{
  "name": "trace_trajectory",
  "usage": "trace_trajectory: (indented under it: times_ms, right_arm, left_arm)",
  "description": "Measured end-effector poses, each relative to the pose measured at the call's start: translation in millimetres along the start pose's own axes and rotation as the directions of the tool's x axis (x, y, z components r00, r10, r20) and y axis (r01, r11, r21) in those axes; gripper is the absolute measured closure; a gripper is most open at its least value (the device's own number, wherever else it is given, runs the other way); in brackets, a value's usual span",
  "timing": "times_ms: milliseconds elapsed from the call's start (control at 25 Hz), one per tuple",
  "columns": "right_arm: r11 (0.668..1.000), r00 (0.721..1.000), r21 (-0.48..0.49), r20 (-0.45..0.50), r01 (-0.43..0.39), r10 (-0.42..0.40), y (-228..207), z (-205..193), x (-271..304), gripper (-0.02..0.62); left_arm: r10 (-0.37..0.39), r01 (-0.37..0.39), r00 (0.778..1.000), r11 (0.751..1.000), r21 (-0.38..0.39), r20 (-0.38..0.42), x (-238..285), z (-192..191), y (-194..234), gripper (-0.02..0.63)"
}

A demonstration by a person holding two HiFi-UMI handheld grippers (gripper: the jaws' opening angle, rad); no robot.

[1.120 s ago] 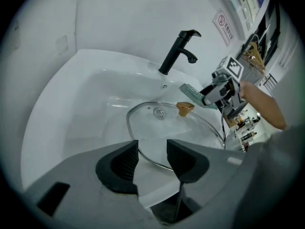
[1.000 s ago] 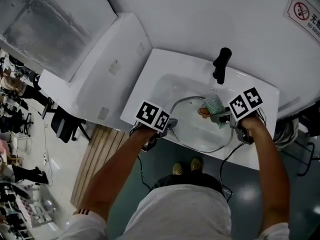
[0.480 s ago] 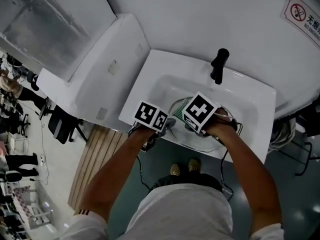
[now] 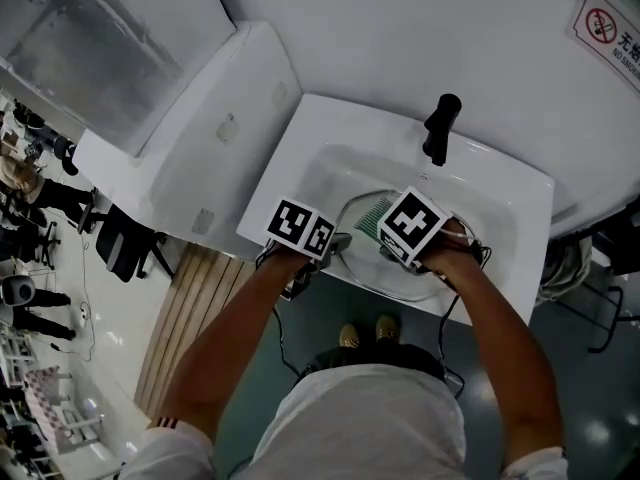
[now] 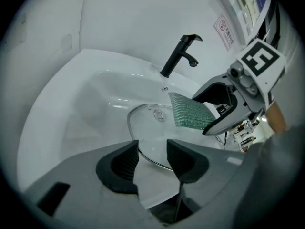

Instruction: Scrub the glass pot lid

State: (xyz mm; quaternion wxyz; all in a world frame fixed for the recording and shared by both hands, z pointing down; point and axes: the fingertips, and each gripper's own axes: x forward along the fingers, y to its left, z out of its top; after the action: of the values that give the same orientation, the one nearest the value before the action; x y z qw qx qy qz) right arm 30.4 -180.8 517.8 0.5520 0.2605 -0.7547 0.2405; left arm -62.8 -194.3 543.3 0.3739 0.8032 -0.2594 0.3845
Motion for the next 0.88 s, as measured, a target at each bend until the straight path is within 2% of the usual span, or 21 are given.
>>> trace_trajectory:
  times_ms: [160, 360, 480, 600, 720, 800, 880]
  right_arm:
    - [0.993, 0.999, 0.110, 0.041, -0.040, 0.036, -21, -21, -7, 0.258]
    - [0.961, 0.989, 0.251, 0.116, -0.114, 0.087, -45, -46, -13, 0.258]
    - [0.928, 0.982, 0.339, 0.161, -0.153, 0.103, -61, -64, -13, 0.258]
    - [0.881, 0.971, 0.430, 0.205, -0.200, 0.120, -73, -83, -8, 0.258]
    - [0.843, 0.960, 0.482, 0.250, -0.237, 0.127, -75, -93, -10, 0.258]
    - [0.853, 0.957, 0.469, 0.269, -0.229, 0.109, -71, -91, -17, 0.258]
    - [0.891, 0.960, 0.415, 0.271, -0.185, 0.073, -61, -82, -27, 0.258]
  left_arm:
    - [0.000, 0.000, 1.000, 1.000, 0.003, -0.013, 0, -1, 0, 0.411]
    - [-0.003, 0.003, 1.000, 1.000, -0.004, -0.015, 0, -1, 0, 0.411]
    - [-0.004, 0.004, 1.000, 1.000, -0.008, -0.014, 1, 0, 0, 0.411]
    - [-0.006, 0.006, 1.000, 1.000, -0.014, -0.013, 1, 0, 1, 0.411]
    - [-0.009, 0.009, 1.000, 1.000, -0.017, -0.015, 1, 0, 1, 0.411]
    - [-0.009, 0.009, 1.000, 1.000, -0.018, -0.017, 1, 0, 1, 0.411]
    - [-0.010, 0.010, 1.000, 1.000, -0.020, -0.016, 1, 0, 2, 0.411]
